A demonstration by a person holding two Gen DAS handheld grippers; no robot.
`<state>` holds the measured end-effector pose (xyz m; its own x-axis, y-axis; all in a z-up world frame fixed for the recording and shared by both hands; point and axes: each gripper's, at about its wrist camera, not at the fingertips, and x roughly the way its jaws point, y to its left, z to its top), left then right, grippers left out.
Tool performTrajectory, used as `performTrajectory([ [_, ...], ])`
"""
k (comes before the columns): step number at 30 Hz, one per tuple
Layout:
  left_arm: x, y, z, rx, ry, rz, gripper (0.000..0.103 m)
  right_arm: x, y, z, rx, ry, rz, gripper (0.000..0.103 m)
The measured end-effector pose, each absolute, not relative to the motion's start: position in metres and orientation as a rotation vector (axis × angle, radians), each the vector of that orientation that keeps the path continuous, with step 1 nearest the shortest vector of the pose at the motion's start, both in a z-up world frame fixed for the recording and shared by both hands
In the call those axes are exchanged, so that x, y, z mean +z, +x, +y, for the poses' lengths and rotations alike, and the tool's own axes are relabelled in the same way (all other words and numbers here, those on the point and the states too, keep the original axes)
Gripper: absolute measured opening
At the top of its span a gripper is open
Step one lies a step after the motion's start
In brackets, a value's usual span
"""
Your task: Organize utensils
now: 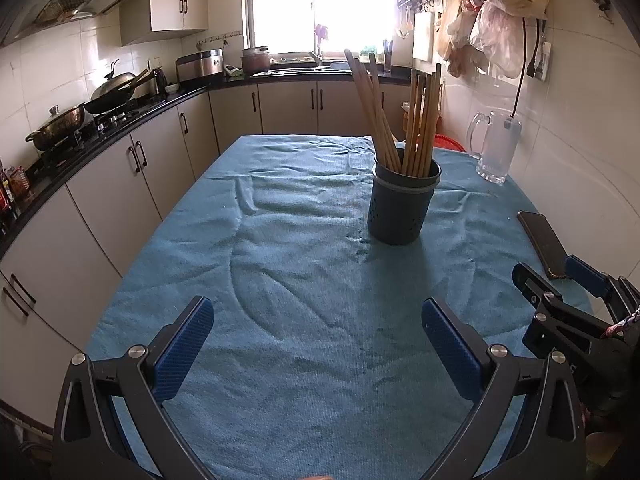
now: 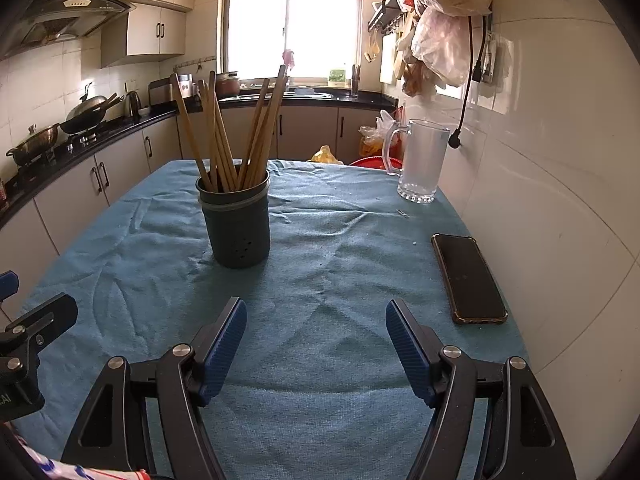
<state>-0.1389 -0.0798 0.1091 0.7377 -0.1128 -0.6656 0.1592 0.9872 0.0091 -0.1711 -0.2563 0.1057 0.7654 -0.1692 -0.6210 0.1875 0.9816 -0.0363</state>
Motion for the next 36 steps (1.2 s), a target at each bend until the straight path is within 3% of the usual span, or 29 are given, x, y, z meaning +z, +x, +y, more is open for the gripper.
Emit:
performTrajectory([
  [36,0.1035,-0.1401,-0.0785,-0.155,0.063,0.740,0.103,0.1049,-0.1720,-0.2522,-0.181,0.025,0.667,0.077],
])
